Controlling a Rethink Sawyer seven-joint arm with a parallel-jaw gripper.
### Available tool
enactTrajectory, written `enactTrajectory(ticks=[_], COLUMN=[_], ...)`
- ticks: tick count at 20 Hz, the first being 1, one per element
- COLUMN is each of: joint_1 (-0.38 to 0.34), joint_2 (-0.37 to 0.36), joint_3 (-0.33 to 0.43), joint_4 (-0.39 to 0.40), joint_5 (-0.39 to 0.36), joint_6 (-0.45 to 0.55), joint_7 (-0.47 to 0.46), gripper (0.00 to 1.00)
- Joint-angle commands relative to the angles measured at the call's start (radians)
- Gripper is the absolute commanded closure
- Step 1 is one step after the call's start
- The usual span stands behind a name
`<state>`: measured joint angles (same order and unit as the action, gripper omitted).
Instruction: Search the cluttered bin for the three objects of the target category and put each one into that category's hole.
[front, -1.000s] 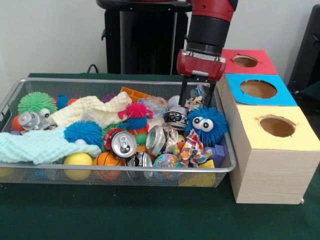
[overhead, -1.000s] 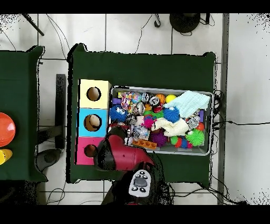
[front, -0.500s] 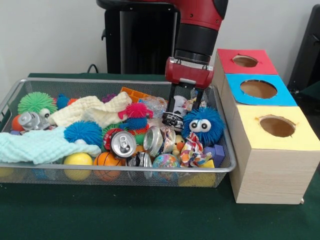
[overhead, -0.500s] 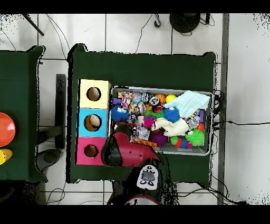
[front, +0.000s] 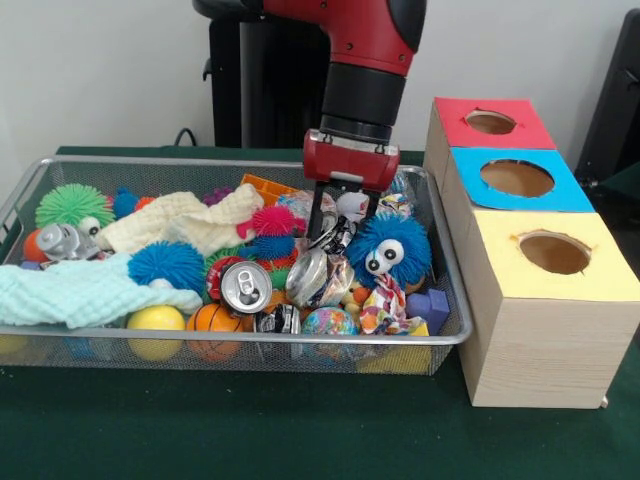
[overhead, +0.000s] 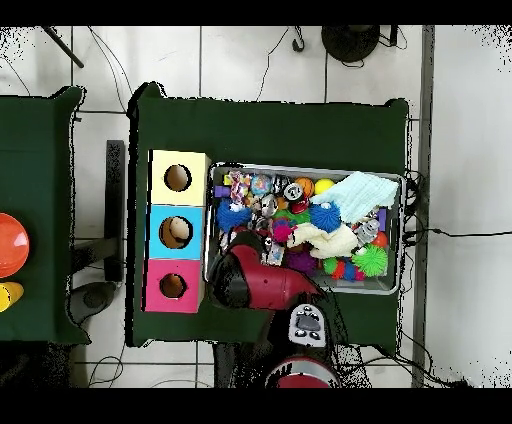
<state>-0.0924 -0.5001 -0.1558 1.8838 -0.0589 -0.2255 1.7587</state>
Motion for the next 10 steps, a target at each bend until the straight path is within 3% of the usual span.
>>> enactTrajectory(ticks=[1,10], joint_1=[-0.083,-0.070], joint_2=[0.045,0.063], joint_3=[0.170,0.165], joint_4=[-0.143,-0.164], joint_5=[-0.060,-0.059], joint_6=[0.048,0.027], joint_7=[0.090,0.100], gripper=[0.00,0.00])
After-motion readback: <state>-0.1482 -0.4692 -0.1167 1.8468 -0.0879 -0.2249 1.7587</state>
